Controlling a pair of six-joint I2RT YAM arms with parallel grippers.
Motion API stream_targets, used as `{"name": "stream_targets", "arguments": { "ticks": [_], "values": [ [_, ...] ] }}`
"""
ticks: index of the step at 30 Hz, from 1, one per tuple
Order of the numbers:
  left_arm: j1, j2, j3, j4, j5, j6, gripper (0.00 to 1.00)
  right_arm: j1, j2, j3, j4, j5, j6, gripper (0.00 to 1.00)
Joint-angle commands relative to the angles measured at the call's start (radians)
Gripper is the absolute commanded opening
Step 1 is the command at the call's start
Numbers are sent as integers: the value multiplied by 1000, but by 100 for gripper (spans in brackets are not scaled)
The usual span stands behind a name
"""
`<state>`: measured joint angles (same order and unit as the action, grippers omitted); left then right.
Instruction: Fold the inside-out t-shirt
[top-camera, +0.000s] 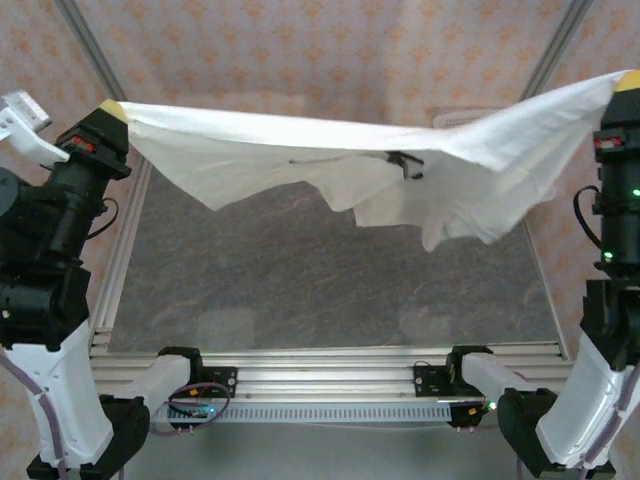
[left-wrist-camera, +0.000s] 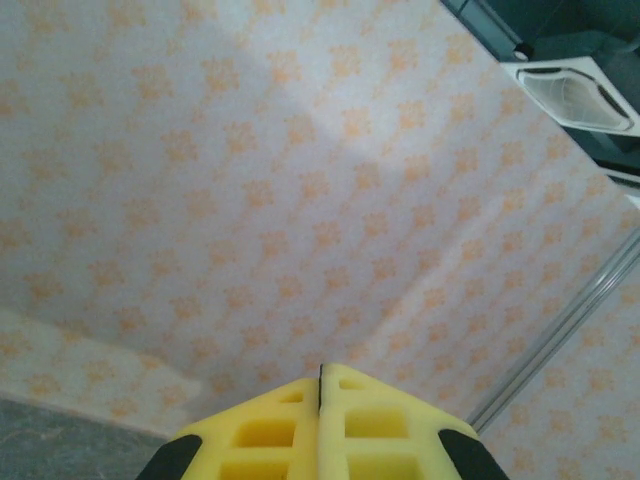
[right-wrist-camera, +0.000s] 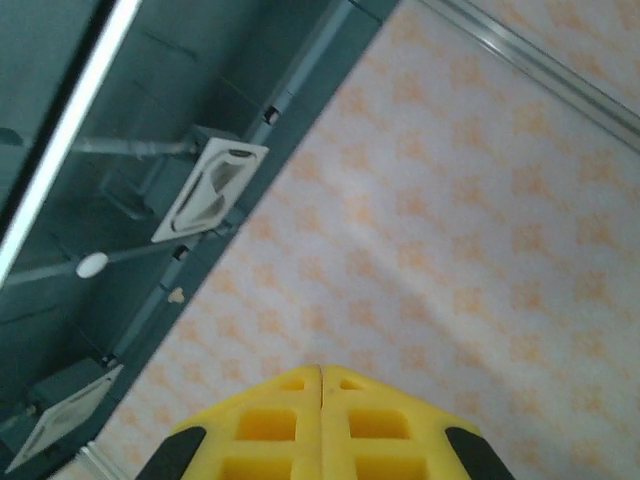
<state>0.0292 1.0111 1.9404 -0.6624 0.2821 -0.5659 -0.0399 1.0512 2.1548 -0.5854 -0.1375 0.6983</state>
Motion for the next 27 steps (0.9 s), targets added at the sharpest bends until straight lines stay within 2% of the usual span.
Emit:
{"name": "stream_targets", "arguments": {
  "ticks": [1, 9, 15, 19, 23, 27],
  "values": [
    [10, 14, 74, -68, -37, 26, 0, 2, 55, 118, -26, 16, -25, 0],
    [11, 120, 161, -42, -78, 70, 0, 2, 276, 315, -7, -16, -18, 0],
    [11, 291, 214, 17, -80, 121, 0, 2, 574, 500, 111, -118, 61, 0],
    [32, 432, 339, 19, -76, 138, 0, 2, 764, 660, 233, -133, 127, 0],
    [75, 569, 554, 5, -38, 97, 0, 2, 822, 683, 385, -114, 168, 0],
    [90, 634, 706, 0, -18, 70, 0, 2, 812, 687, 401, -93, 140, 0]
  ]
}}
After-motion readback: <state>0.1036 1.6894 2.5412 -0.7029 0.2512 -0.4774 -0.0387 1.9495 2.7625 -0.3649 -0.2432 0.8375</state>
